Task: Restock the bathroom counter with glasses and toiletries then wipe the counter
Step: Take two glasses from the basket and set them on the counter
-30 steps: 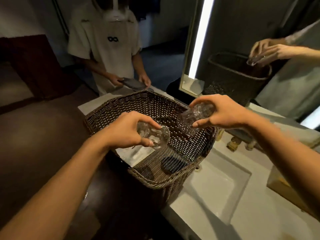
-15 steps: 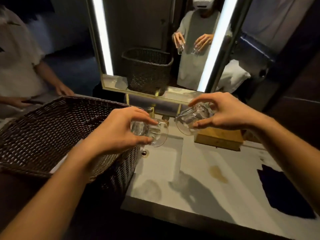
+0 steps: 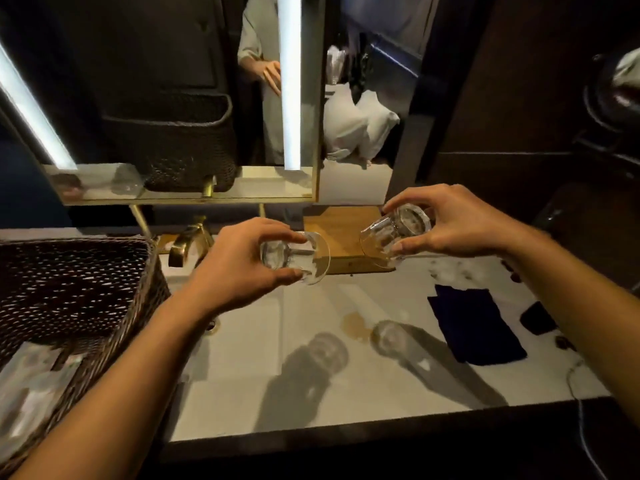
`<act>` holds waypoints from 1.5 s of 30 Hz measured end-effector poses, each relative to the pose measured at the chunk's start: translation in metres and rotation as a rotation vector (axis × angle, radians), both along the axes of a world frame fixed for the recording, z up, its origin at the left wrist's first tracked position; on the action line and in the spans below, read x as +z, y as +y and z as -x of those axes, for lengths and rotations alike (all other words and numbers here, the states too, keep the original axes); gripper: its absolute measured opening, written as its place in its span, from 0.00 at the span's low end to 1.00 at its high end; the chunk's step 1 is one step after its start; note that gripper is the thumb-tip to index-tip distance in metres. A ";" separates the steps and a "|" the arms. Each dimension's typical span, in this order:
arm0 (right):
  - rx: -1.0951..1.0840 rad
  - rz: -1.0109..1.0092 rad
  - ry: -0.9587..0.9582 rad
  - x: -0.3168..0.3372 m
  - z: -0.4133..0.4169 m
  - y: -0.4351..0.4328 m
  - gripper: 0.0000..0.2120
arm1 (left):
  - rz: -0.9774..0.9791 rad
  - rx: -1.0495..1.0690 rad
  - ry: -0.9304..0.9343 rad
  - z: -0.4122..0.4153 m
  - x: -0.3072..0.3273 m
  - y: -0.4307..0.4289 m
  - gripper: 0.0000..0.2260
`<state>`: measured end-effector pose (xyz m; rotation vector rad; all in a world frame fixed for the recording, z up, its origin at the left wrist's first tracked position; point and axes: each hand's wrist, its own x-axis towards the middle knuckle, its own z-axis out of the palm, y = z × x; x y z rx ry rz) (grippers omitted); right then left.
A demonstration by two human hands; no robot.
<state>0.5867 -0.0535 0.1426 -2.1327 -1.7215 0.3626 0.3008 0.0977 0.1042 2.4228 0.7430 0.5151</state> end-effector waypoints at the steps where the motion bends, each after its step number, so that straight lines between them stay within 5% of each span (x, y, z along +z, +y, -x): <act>1: -0.021 0.007 0.003 -0.001 -0.014 -0.005 0.29 | 0.016 -0.002 -0.007 -0.016 -0.001 -0.002 0.23; 7: -0.122 0.017 -0.017 -0.013 -0.102 -0.028 0.29 | 0.131 -0.039 0.018 -0.114 -0.010 -0.012 0.25; 26: -0.462 0.103 0.059 -0.149 -0.320 -0.059 0.29 | 0.073 -0.280 0.300 -0.411 -0.112 -0.030 0.29; 37: -0.579 0.188 0.124 -0.231 -0.370 -0.053 0.28 | 0.167 -0.198 0.375 -0.490 -0.194 -0.037 0.35; 45: -0.588 0.288 0.187 -0.266 -0.385 -0.042 0.32 | 0.190 -0.164 0.411 -0.516 -0.226 -0.041 0.29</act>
